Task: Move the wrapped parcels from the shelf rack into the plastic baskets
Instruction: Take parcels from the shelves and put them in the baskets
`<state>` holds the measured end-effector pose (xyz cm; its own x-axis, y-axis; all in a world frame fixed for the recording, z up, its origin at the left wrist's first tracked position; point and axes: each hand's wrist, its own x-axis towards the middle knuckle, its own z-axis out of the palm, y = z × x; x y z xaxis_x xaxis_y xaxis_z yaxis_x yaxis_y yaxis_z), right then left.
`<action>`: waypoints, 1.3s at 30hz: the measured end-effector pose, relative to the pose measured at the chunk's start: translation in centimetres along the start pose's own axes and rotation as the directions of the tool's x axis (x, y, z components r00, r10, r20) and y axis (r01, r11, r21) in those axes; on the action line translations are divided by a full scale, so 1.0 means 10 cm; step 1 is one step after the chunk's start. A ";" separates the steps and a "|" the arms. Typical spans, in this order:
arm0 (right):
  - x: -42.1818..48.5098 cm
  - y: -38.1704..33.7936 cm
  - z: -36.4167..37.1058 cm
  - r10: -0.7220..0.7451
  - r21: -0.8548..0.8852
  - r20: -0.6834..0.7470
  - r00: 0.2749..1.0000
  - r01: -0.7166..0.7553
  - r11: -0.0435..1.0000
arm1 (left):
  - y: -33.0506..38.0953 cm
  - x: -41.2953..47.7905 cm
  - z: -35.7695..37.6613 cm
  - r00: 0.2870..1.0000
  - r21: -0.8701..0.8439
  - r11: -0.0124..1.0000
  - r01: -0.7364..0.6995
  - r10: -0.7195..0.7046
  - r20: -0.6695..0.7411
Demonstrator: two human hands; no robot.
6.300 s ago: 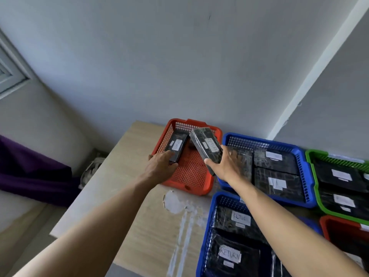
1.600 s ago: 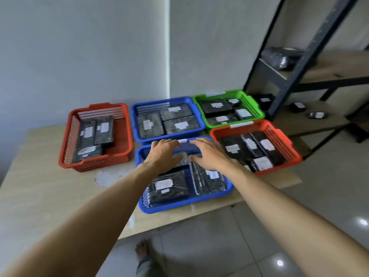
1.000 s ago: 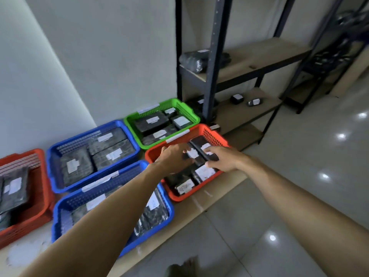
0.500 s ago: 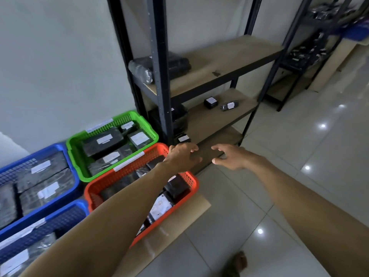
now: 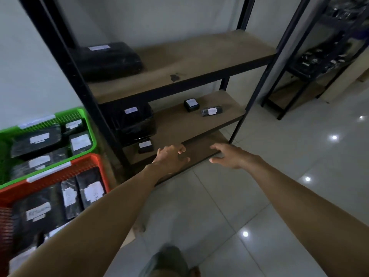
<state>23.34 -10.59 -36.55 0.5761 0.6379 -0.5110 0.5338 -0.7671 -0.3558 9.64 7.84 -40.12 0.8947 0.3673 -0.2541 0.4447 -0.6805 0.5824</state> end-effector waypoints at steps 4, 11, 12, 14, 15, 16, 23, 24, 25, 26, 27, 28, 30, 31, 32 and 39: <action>0.53 0.31 -0.21 -0.029 -0.018 0.015 0.999 0.029 0.999 | 0.17 0.50 0.14 0.998 -0.033 0.999 0.038 -0.039 -0.054; 1.53 0.85 -0.53 -0.055 -0.139 0.054 0.997 0.062 0.988 | 0.31 1.58 0.45 0.983 -0.134 0.978 0.158 -0.168 -0.069; 1.67 0.93 -0.60 -0.069 -0.159 0.057 0.996 0.077 0.984 | 0.36 1.73 0.48 0.981 -0.139 0.975 0.172 -0.182 -0.065; 1.96 1.06 -0.78 -0.094 -0.188 0.043 0.995 0.100 0.977 | 0.48 2.07 0.52 0.976 -0.130 0.973 0.192 -0.204 -0.078; 2.11 1.13 -0.87 -0.095 -0.186 0.022 0.995 0.097 0.978 | 0.54 2.22 0.55 0.973 -0.129 0.970 0.207 -0.218 -0.081; 2.26 1.20 -0.96 -0.090 -0.178 -0.010 0.996 0.086 0.980 | 0.59 2.36 0.58 0.969 -0.136 0.966 0.221 -0.233 -0.077; 3.21 1.81 -1.19 -0.127 -0.276 -0.018 0.992 0.117 0.954 | 0.75 3.03 0.85 0.940 -0.162 0.938 0.305 -0.324 -0.104; 3.36 1.91 -1.19 -0.138 -0.285 -0.006 0.990 0.131 0.950 | 0.73 3.11 0.92 0.932 -0.158 0.931 0.328 -0.346 -0.107; 3.52 2.01 -1.18 -0.152 -0.289 0.002 0.988 0.146 0.946 | 0.71 3.18 0.98 0.923 -0.149 0.924 0.351 -0.368 -0.108; 3.69 2.10 -1.17 -0.171 -0.294 0.004 0.985 0.165 0.942 | 0.69 3.27 1.05 0.914 -0.142 0.917 0.372 -0.389 -0.114; 3.87 2.18 -1.16 -0.191 -0.298 0.003 0.982 0.183 0.937 | 0.67 3.36 1.12 0.904 -0.138 0.909 0.392 -0.409 -0.123; 4.05 2.27 -1.15 -0.208 -0.300 0.001 0.978 0.199 0.933 | 0.65 3.46 1.19 0.893 -0.142 0.900 0.412 -0.430 -0.131; 4.41 2.43 -1.11 -0.246 -0.296 -0.019 0.969 0.230 0.927 | 0.63 3.68 1.34 0.870 -0.161 0.880 0.447 -0.469 -0.152; 4.58 2.50 -1.09 -0.265 -0.288 -0.033 0.964 0.245 0.926 | 0.62 3.81 1.42 0.857 -0.175 0.868 0.465 -0.491 -0.157; 4.75 2.56 -1.08 -0.285 -0.274 -0.047 0.958 0.262 0.926 | 0.61 3.94 1.50 0.843 -0.195 0.854 0.483 -0.513 -0.160; 5.61 2.83 -0.98 -0.450 -0.285 -0.060 0.891 0.416 0.863 | 0.52 4.63 1.92 0.774 -0.297 0.790 0.536 -0.600 -0.201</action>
<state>76.81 4.12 -67.62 0.3105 0.9175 -0.2487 0.8772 -0.3773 -0.2968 54.11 9.14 -63.70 0.4173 0.8203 -0.3912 0.8188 -0.1526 0.5535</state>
